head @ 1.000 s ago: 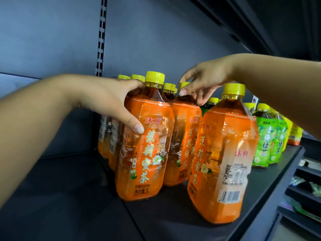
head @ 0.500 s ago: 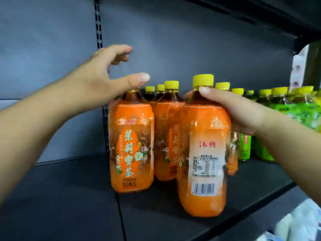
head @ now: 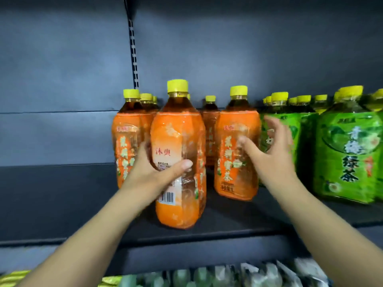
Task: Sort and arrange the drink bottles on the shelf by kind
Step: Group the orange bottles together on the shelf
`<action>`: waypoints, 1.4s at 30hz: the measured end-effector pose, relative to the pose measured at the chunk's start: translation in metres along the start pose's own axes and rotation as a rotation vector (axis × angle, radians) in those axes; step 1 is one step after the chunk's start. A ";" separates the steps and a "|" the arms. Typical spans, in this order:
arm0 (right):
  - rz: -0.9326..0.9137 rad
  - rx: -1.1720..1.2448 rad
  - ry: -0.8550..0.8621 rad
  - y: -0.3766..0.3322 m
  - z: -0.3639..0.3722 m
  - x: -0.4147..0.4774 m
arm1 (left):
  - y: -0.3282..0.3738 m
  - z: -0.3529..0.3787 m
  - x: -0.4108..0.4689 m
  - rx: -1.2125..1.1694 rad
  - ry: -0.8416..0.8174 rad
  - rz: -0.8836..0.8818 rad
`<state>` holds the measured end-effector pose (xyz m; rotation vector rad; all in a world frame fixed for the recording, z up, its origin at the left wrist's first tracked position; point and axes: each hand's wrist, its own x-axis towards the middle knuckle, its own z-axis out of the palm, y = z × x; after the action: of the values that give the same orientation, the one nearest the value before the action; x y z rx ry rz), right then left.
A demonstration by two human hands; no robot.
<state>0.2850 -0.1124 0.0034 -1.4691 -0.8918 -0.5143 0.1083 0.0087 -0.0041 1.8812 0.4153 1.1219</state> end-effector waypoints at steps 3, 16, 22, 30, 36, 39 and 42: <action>0.292 0.037 -0.206 0.023 0.008 0.002 | 0.000 -0.007 -0.009 -0.078 0.090 0.008; 0.522 0.386 -0.682 0.039 0.029 0.043 | -0.019 -0.015 -0.020 -0.196 0.200 0.052; 0.529 0.400 -0.570 0.055 0.056 0.055 | -0.026 -0.020 -0.022 -0.257 0.151 0.021; 0.586 0.187 -0.492 0.076 0.083 0.057 | -0.032 -0.019 -0.023 -0.257 0.136 0.016; 0.632 0.256 -0.509 0.077 0.088 0.061 | -0.035 -0.018 -0.025 -0.266 0.160 0.019; 0.594 0.223 -0.476 0.073 0.087 0.057 | -0.033 -0.018 -0.025 -0.270 0.155 0.032; 0.537 -0.040 -0.400 0.058 0.088 0.045 | -0.033 -0.016 -0.026 -0.275 0.148 0.034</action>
<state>0.3395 -0.0122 -0.0093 -1.7991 -0.7459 0.1673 0.0859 0.0187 -0.0416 1.5769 0.2952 1.2769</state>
